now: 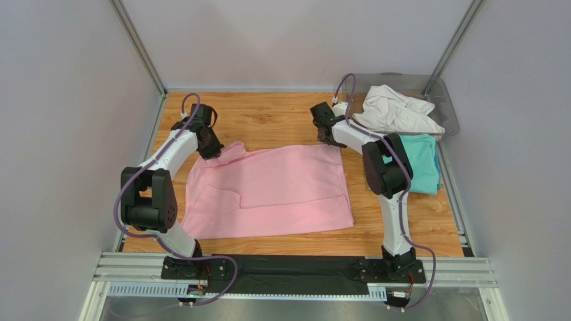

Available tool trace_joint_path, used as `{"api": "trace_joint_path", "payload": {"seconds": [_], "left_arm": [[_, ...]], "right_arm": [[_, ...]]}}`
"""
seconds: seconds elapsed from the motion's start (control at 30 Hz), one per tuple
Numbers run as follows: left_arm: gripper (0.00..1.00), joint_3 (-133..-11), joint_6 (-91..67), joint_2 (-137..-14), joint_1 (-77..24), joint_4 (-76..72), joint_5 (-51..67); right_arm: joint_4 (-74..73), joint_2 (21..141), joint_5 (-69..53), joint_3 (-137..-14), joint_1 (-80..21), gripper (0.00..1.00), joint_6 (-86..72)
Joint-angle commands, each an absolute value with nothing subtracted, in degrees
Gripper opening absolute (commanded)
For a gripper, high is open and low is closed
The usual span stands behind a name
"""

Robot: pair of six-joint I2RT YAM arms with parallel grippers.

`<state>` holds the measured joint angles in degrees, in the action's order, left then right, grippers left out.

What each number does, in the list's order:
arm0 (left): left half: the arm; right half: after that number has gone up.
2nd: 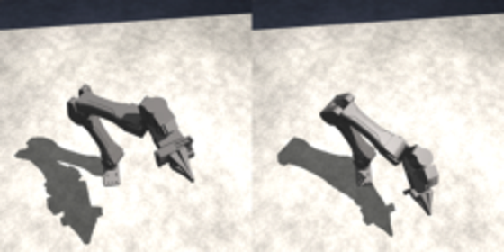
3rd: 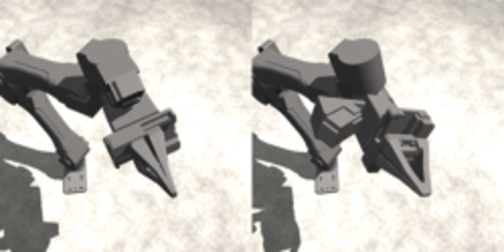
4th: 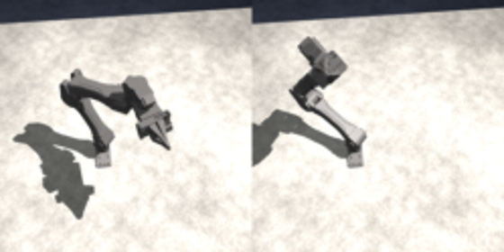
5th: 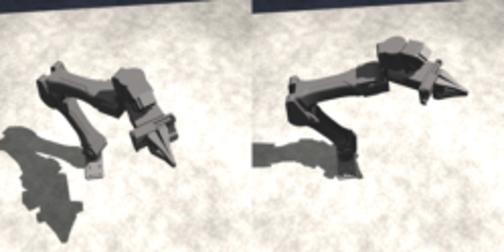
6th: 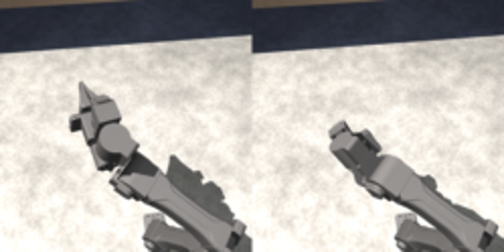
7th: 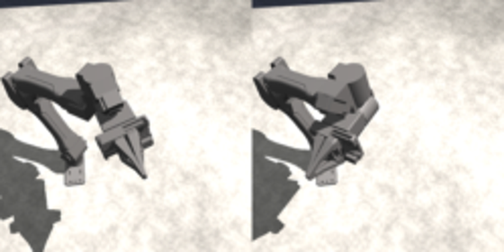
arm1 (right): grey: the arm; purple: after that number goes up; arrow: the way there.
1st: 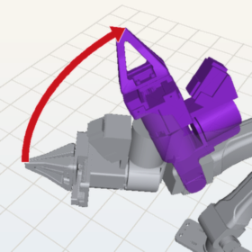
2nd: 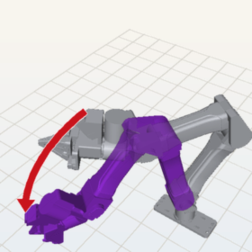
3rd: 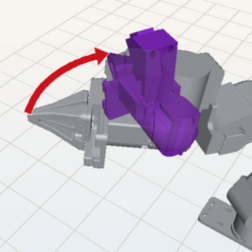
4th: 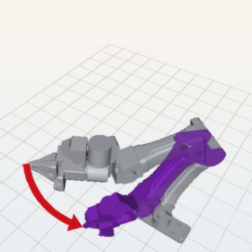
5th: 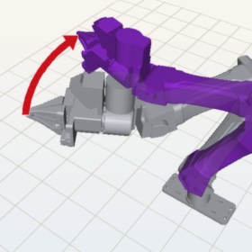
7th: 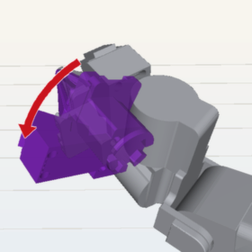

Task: Fold and stack the t-shirts
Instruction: Fold the tshirt

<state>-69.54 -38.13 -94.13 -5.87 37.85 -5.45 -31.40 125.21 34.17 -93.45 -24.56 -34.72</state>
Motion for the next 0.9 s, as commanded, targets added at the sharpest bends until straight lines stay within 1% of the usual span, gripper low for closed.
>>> {"api": "trace_joint_path", "payload": {"seconds": [0.0, 0.13, 0.17, 0.23, 0.27, 0.4, 0.47, 0.53, 0.63, 0.67, 0.73, 0.77, 0.87], "left_arm": [[0.00, -69.8, -38.1, -92.5, -6.0, 36.6, -5.4], [0.00, -70.0, -37.4, -92.8, -6.0, 36.3, -4.8], [0.00, -70.1, -37.4, -92.9, -6.0, 36.5, -4.9], [0.00, -70.1, -37.4, -92.6, -5.9, 36.6, -5.0], [0.00, -70.1, -37.5, -92.5, -6.0, 36.7, -5.1], [0.00, -70.4, -37.6, -91.8, -6.0, 37.3, -5.5], [0.00, -70.3, -37.8, -91.6, -5.9, 37.4, -5.5], [0.00, -70.3, -37.9, -91.6, -5.9, 37.5, -5.5], [0.00, -70.0, -38.3, -91.4, -5.9, 37.8, -5.2], [0.00, -69.9, -38.5, -91.4, -5.9, 37.9, -5.1], [0.00, -69.9, -38.5, -91.4, -5.9, 37.9, -5.1], [0.00, -70.0, -38.4, -91.3, -6.0, 37.9, -5.1], [0.00, -70.4, -38.4, -91.1, -5.9, 38.3, -5.0]], "right_arm": [[-32.6, 126.1, 34.0, -94.8, -24.8, 0.67, -36.8], [-32.3, 125.0, 33.6, -92.5, -24.8, 0.63, -37.5], [-32.2, 124.8, 33.5, -92.0, -24.8, 0.57, -37.4], [-32.1, 124.4, 33.2, -91.1, -24.8, 0.51, -37.4], [-32.1, 124.0, 33.1, -90.6, -24.7, 0.43, -37.5], [-31.6, 122.0, 33.5, -88.3, -24.8, 0.33, -38.7], [-31.6, 121.7, 33.5, -87.6, -24.7, 0.30, -38.7], [-31.8, 120.9, 33.6, -87.1, -24.8, 0.29, -39.0], [-31.8, 120.3, 34.4, -86.0, -24.8, 0.17, -39.3], [-31.8, 120.3, 34.5, -85.6, -24.8, 0.10, -39.2], [-31.6, 120.2, 34.5, -85.4, -24.8, 0.01, -39.2], [-31.4, 120.0, 34.5, -85.3, -24.9, 0.00, -38.5], [-29.3, 118.1, 34.0, -85.2, -25.5, 0.00, -35.4]]}}
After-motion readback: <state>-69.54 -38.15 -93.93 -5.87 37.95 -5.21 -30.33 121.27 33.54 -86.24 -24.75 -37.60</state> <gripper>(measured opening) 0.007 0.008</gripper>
